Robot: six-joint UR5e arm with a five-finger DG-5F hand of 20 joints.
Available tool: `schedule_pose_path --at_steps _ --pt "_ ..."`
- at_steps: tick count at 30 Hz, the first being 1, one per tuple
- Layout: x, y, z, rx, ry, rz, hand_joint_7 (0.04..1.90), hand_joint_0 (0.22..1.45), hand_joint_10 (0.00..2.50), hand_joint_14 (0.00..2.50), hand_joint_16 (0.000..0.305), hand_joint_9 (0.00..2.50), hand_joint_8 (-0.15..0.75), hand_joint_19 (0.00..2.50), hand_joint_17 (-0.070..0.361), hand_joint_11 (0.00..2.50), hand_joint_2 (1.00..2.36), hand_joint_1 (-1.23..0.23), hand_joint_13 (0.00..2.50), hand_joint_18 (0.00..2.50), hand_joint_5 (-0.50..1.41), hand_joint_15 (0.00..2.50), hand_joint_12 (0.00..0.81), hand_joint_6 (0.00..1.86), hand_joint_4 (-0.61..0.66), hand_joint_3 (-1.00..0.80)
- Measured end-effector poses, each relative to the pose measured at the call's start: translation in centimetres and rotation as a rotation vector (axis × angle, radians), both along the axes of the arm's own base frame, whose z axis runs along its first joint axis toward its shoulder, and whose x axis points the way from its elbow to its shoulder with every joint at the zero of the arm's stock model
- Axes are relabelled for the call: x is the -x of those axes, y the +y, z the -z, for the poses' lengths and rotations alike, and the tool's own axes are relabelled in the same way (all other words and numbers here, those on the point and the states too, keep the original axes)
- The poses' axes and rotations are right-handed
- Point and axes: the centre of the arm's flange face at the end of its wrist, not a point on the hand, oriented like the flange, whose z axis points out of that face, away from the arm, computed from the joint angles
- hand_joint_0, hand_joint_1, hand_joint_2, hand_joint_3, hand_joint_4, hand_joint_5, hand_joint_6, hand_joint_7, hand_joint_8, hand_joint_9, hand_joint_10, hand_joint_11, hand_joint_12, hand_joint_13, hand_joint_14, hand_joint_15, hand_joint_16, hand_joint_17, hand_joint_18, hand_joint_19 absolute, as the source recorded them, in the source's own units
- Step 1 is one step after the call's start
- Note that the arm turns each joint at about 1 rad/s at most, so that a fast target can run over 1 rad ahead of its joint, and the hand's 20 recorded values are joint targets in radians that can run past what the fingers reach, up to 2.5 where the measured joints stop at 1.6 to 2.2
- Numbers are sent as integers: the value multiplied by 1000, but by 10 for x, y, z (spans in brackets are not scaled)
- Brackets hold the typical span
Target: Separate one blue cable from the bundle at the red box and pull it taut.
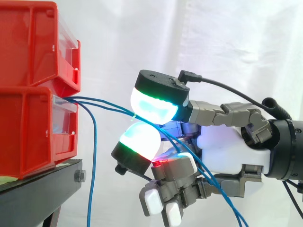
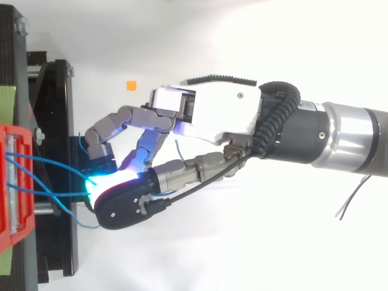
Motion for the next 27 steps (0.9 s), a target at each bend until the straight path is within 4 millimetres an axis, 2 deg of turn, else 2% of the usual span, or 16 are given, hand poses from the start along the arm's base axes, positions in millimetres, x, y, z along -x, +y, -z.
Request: schedule_pose_path --at_steps 7,20,24,27 --pt "0 0 0 0 0 0 1244 657 29 20 55 1133 407 619 124 1280 1025 -764 982 977 -187 591 442 818 186 -170" --pt "0 0 0 0 0 0 1269 772 27 22 53 1112 398 624 120 1270 1009 -882 957 952 -195 588 430 831 115 -401" --pt "0 0 0 0 0 0 1286 827 26 22 52 1119 393 636 117 1276 1000 -913 948 918 -201 599 422 858 112 -496" --pt "0 0 0 0 0 0 1272 833 27 21 51 1120 389 638 115 1277 1000 -917 948 911 -199 600 421 860 129 -500"
